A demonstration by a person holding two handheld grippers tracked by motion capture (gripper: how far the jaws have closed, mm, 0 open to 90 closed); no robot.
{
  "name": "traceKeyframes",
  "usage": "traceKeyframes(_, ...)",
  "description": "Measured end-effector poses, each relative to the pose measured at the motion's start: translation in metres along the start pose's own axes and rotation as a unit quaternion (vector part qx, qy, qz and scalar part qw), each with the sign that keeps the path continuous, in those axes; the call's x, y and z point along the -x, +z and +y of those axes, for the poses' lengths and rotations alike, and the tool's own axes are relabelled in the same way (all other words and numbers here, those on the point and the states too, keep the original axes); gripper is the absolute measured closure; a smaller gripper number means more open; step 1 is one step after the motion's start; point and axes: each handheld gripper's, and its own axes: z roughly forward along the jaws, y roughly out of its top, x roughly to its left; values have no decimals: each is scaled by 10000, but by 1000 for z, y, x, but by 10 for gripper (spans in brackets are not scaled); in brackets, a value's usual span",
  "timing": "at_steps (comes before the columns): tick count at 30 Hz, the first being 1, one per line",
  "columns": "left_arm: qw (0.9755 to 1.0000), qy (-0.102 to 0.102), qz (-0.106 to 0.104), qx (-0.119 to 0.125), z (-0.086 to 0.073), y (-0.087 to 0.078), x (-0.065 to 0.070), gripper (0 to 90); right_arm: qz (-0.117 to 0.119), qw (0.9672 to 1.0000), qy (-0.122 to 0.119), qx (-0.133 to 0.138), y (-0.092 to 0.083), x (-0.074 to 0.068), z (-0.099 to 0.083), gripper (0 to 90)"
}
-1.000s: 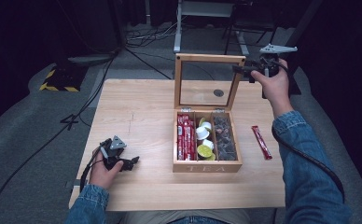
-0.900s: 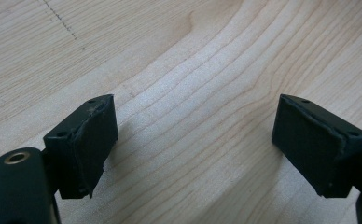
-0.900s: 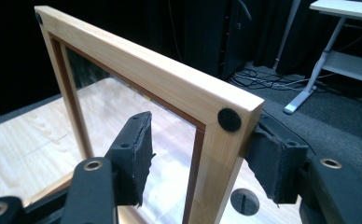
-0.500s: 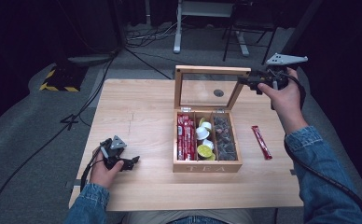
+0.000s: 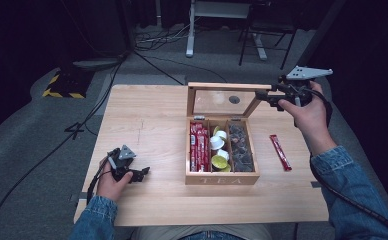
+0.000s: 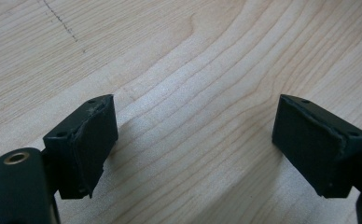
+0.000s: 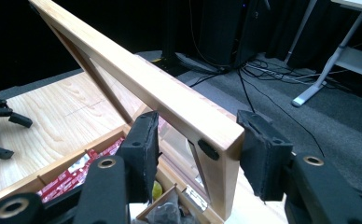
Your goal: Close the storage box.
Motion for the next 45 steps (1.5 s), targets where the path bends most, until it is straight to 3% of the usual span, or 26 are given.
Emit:
traceKeyframes(11,10000,-7,-6,-3,0,0,0,145,5,9998,105,-167,-9,-14,-14,506)
traceKeyframes(21,10000,-8,-6,6,0,0,0,145,35,9995,-128,-296,-20,-34,-30,493)
traceKeyframes(28,10000,2,-4,-1,0,0,0,145,26,9981,-437,-432,-27,-52,-47,476)
traceKeyframes(45,10000,2,-4,1,0,0,0,145,-52,9971,-575,-496,-32,-72,-78,441)
